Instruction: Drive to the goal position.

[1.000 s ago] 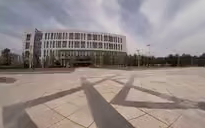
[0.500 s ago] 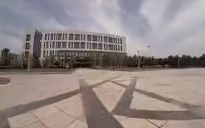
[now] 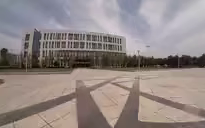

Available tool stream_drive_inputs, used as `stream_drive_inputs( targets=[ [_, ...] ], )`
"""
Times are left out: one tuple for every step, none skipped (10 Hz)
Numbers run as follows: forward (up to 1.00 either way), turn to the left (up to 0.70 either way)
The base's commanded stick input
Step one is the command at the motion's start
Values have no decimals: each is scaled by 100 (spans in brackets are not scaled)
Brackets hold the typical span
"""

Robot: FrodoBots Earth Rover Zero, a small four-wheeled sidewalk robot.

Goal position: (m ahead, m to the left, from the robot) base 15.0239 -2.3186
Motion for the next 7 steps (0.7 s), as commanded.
stream_drive_inputs(
  targets=[
    [70,0],
    [70,0],
    [70,0],
    [70,0],
    [70,0],
    [70,0],
    [70,0]
  ],
)
